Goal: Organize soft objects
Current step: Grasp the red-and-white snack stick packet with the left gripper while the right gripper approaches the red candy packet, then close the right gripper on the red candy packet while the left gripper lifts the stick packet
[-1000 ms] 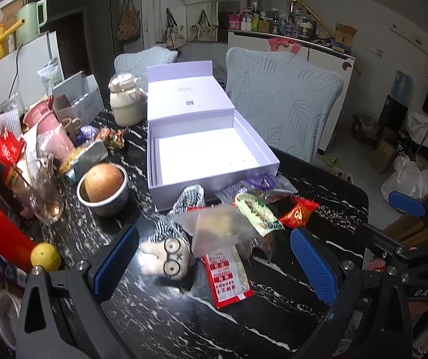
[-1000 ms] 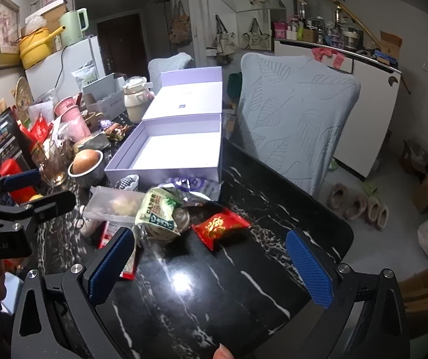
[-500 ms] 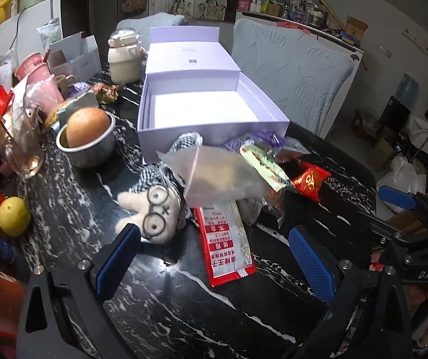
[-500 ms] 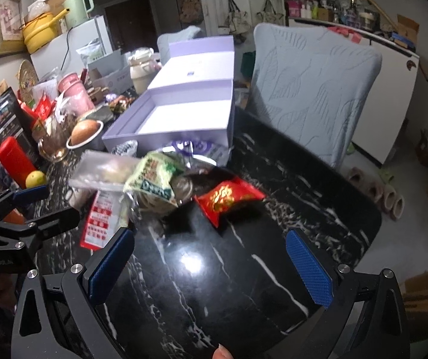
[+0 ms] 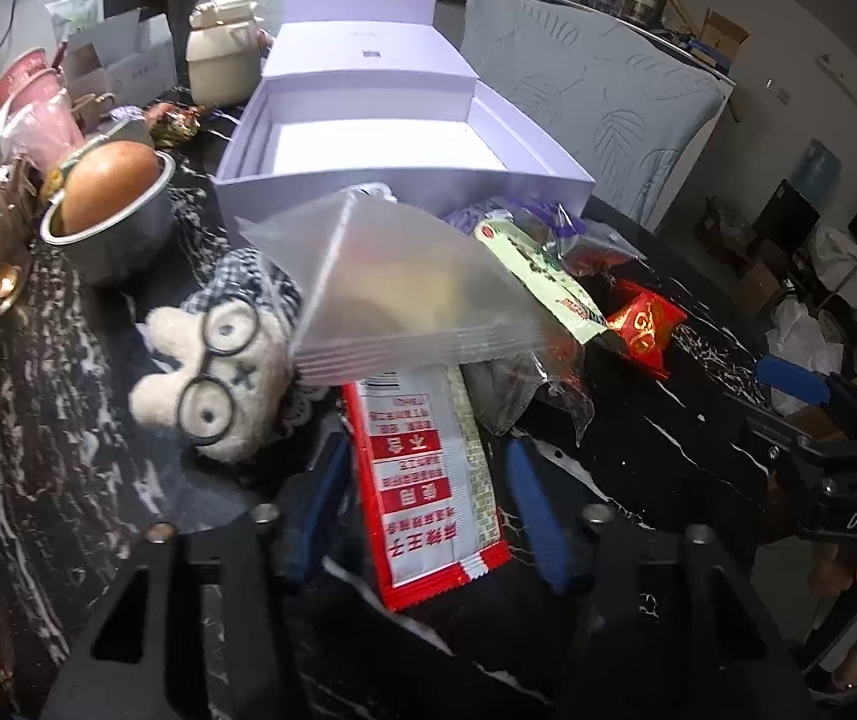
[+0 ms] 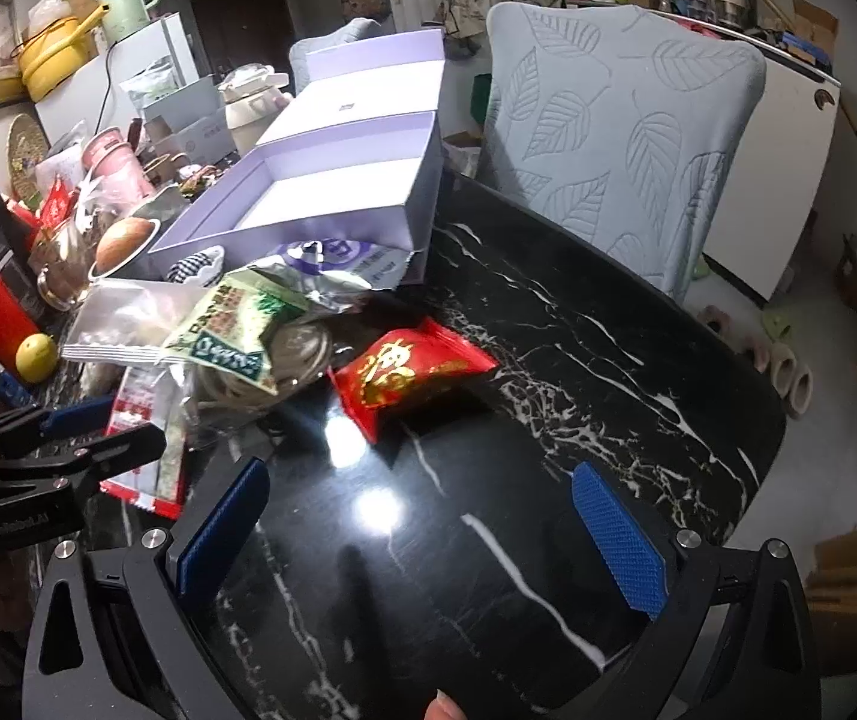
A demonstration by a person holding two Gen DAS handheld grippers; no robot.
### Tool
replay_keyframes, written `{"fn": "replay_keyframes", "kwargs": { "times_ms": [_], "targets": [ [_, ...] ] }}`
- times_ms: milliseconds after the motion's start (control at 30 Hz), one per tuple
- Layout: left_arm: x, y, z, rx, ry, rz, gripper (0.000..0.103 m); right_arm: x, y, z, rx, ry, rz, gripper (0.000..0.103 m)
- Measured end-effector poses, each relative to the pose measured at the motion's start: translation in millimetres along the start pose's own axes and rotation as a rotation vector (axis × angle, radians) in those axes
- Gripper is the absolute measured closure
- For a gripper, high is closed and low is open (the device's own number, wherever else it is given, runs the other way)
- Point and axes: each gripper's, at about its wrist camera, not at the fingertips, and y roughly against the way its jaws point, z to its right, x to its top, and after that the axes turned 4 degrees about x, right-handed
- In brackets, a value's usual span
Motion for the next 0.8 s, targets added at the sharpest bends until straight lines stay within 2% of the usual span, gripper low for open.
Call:
{"fn": "replay_keyframes", "kwargs": {
  "times_ms": [67,133,167,233,300,333,533,800],
  "targets": [
    [1,-5,0,-0.012,0.007,-0.003,0.051,2,-3,3,-0.003,0.005,-0.002,0.000],
    [3,-8,-1,-0.016,0.018,-0.001,0.059,3,-4,3,-0.004,0.009,-0.005,0.000],
    [4,-9,-2,-0.013,0.026,0.003,0.068,4,-5,4,-0.004,0.012,-0.004,0.000],
    [5,-10,-6,-0.038,0.043,0.010,0.074,6,-7,5,-0.004,0.019,-0.001,0.000],
    [7,-9,-8,-0.054,0.050,0.018,0.088,9,-9,6,0.001,0.021,0.003,0.000],
    [7,-8,-8,-0.054,0.044,0.021,0.092,10,-9,6,0.005,0.023,0.005,0.000],
    [4,10,-2,-0.054,0.026,0.059,0.093,20,-17,1,0.036,0.068,0.029,0.000],
    [-2,38,-11,-0.066,0.083,0.084,0.093,32,-42,1,0.050,0.084,0.006,0.002]
  ]
}}
